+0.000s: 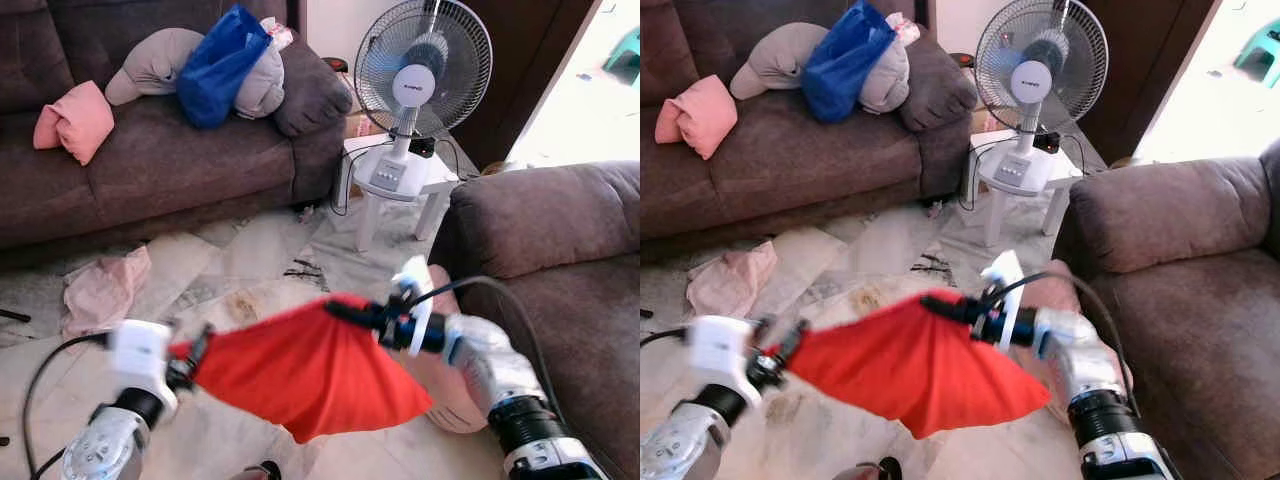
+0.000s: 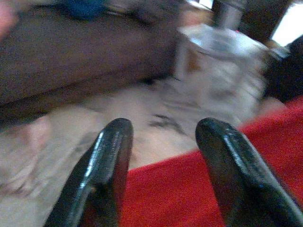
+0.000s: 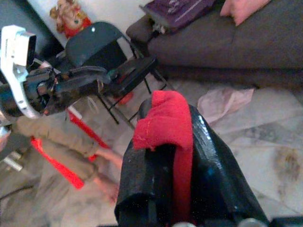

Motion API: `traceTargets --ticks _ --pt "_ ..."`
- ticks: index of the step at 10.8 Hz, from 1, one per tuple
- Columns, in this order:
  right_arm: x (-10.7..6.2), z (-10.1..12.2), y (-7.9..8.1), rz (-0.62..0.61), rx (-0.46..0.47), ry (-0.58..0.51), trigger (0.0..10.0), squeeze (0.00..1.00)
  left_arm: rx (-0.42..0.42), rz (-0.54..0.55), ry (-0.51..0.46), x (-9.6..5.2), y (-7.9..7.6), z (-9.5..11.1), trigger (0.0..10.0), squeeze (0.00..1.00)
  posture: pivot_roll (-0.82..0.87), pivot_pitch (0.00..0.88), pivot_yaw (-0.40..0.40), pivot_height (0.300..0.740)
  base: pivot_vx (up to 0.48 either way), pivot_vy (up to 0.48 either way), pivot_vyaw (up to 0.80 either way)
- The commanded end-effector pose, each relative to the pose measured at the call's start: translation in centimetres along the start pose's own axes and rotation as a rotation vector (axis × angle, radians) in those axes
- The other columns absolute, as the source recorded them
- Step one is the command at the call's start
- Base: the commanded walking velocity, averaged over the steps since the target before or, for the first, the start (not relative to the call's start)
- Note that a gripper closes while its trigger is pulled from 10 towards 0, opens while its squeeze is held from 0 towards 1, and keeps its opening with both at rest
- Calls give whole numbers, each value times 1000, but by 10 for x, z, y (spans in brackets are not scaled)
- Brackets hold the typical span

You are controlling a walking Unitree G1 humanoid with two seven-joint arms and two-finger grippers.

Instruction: Move the pillow to the sofa from floor

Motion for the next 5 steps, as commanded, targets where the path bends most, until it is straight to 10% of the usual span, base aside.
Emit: traceTargets --ticks 1,5 --pt "2 33 3 28 -80 -90 10000 0 -113 310 -82 -1 39 17 10000 1000 177 127 -48 740 0 0 0" --pt "0 34 4 35 -64 -96 10000 0 -89 240 -74 -1 32 13 10000 1000 171 115 -42 740 0 0 0"
Point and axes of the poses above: a point about 5 cm out from each wrist's last joint towards the gripper, its own x axis pointing out of the wrist towards the gripper, its own z axis along the axis of the wrist's last joint, y = z × x, the point moved 5 cm from there along x, pointing out of the wrist towards the gripper, and after that the axes turned 3 degrees about x, right-handed, at the moved point
